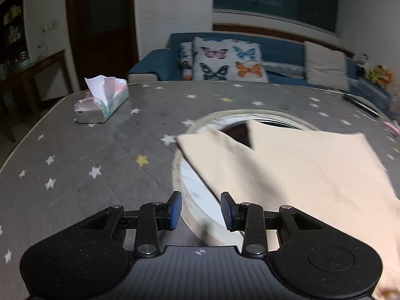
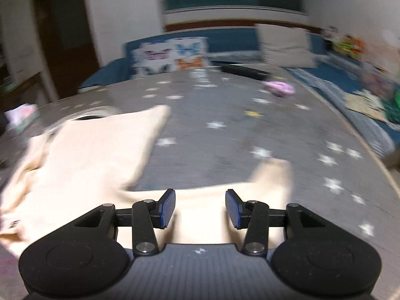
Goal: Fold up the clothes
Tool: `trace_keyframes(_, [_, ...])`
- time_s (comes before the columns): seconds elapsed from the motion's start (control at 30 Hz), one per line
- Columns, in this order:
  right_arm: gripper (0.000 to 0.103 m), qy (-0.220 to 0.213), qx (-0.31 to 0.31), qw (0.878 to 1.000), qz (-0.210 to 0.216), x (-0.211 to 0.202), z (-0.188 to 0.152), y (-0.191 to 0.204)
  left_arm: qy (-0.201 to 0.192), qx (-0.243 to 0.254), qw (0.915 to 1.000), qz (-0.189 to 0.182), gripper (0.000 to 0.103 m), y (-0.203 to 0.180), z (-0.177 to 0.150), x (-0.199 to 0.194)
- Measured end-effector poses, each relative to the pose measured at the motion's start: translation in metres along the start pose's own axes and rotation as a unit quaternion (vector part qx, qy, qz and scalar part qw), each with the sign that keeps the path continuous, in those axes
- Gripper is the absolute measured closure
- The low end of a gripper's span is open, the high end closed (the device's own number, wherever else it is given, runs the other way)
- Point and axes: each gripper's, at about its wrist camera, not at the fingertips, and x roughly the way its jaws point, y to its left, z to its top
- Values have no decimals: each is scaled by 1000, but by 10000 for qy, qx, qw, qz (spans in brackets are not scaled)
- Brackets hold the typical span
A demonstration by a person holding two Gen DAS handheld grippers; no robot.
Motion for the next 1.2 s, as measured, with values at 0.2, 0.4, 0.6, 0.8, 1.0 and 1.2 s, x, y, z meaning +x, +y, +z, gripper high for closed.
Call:
trace_keyframes(0.2, [58,154,-628,9930,987,5,10,60,79,-151,9995,279,66,9,26,48])
trace_keyframes(0.4, [57,239,-1387,9745,1747,7,16,120,137,-222,9987,426,67,16,44,91])
trace_keyframes(0.6, [53,265,-2091,9475,2404,0,14,168,41,-209,9994,255,86,19,55,111])
trace_keyframes(0.8, [53,320,-2745,9172,2868,-5,0,211,-222,-227,9986,411,99,22,53,101])
trace_keyframes(1.0, [54,358,-3436,8898,2981,-4,-27,248,-598,-498,9930,885,99,56,47,61])
trace_keyframes(1.2, [67,377,-3853,8825,2670,11,-51,266,-493,-718,9895,1155,99,91,36,44])
